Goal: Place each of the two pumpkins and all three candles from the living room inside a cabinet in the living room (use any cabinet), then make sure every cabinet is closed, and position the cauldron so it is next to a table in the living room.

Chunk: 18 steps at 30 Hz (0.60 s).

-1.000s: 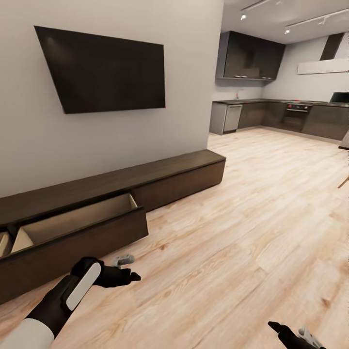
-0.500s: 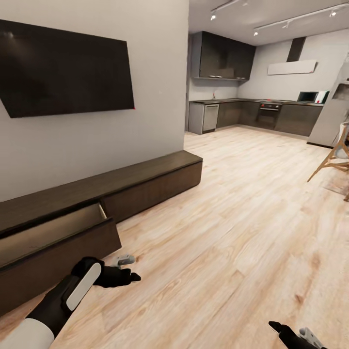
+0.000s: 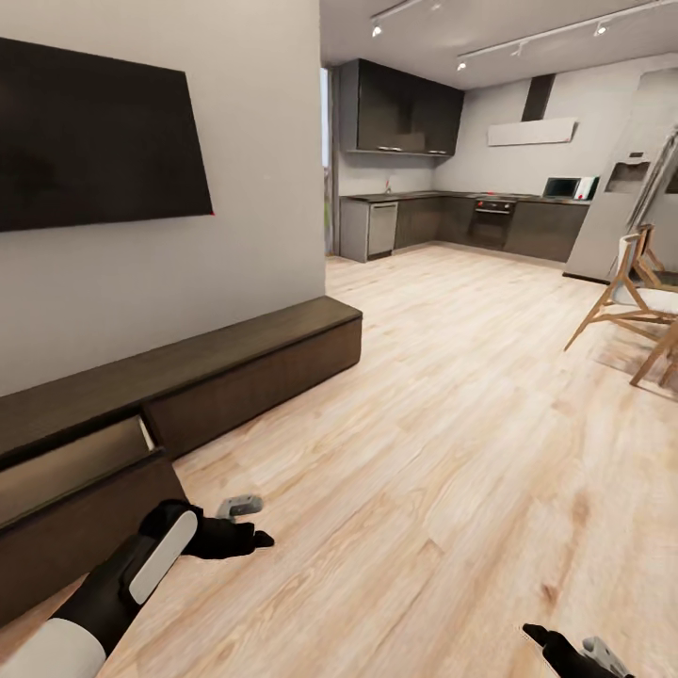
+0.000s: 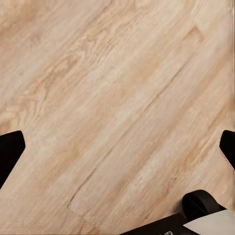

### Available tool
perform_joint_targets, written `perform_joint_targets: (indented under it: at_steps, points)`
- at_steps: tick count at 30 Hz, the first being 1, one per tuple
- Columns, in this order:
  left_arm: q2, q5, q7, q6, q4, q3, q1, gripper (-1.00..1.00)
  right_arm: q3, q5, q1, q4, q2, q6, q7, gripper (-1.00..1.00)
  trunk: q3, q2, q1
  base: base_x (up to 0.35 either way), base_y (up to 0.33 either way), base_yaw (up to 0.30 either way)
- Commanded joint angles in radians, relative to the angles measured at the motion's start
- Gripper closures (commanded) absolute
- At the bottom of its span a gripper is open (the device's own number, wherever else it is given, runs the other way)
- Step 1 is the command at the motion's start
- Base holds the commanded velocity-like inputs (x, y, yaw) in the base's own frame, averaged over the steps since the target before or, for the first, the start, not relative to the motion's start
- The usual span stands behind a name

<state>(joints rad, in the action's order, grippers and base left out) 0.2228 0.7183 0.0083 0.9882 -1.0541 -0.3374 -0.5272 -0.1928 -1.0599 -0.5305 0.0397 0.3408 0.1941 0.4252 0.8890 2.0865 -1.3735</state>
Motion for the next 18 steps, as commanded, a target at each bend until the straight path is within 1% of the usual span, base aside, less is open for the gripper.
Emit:
perform_joint_targets:
  at_steps: [1,11,18]
  points:
    - [0.001,0.001,0.001,0.003,-0.001,-0.002,0.0,-1.0,-0.008,-0.011,-0.002,0.004,0.0,0.004,0.007,-1.0,0.001,0.0,0.0,0.225,-0.224,-0.289]
    - [0.001,0.001,-0.001,0.003,-0.002,-0.003,0.0,-1.0,-0.008,-0.01,-0.002,0.005,0.0,0.004,0.006,-1.0,0.001,0.0,0.0,0.224,-0.221,-0.298]
    - [0.001,0.001,-0.001,0.003,-0.002,-0.003,-0.001,-1.0,-0.008,-0.011,-0.002,0.005,0.0,0.004,0.0,-1.0,0.001,0.0,0.0,0.207,-0.171,-0.3]
